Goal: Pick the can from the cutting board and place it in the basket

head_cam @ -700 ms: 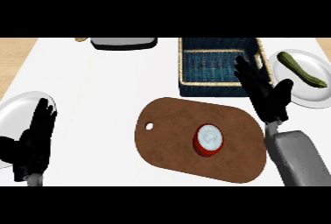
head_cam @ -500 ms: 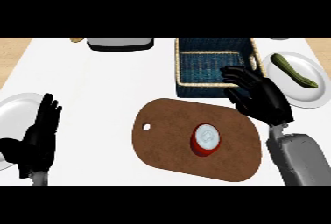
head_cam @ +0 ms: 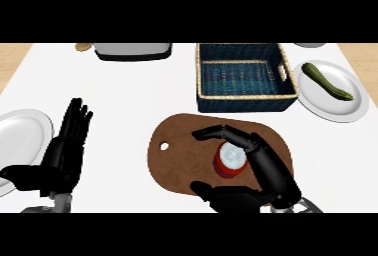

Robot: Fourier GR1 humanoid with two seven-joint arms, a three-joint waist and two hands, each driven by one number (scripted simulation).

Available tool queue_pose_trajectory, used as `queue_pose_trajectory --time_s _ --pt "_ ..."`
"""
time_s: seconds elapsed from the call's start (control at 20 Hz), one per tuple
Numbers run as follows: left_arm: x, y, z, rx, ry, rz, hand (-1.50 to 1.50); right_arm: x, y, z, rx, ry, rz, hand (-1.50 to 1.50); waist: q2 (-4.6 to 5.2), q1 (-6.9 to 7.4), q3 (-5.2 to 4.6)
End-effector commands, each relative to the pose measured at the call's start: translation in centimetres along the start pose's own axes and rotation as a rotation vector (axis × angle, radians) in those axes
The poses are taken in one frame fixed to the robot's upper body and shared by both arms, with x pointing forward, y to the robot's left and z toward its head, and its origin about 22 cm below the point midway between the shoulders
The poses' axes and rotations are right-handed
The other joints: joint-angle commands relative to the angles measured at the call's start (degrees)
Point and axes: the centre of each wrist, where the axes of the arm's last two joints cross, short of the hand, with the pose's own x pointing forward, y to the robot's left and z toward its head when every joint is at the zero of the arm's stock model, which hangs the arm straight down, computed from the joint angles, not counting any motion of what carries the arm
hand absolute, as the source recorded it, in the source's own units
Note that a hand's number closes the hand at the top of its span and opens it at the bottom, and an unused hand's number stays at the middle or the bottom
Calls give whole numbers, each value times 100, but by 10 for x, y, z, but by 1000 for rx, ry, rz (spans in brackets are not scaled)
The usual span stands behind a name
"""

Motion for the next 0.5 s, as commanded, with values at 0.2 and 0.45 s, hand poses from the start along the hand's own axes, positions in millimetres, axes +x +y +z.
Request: queue_pose_trajectory --time_s 0.2,0.45 --pt "1 8 -2 23 -17 -3 0 24 -13 15 -334 190 473 -150 -73 -191 -49" --pt "-12 3 9 8 1 -6 0 49 -35 25 -284 441 782 -150 -57 -163 -57"
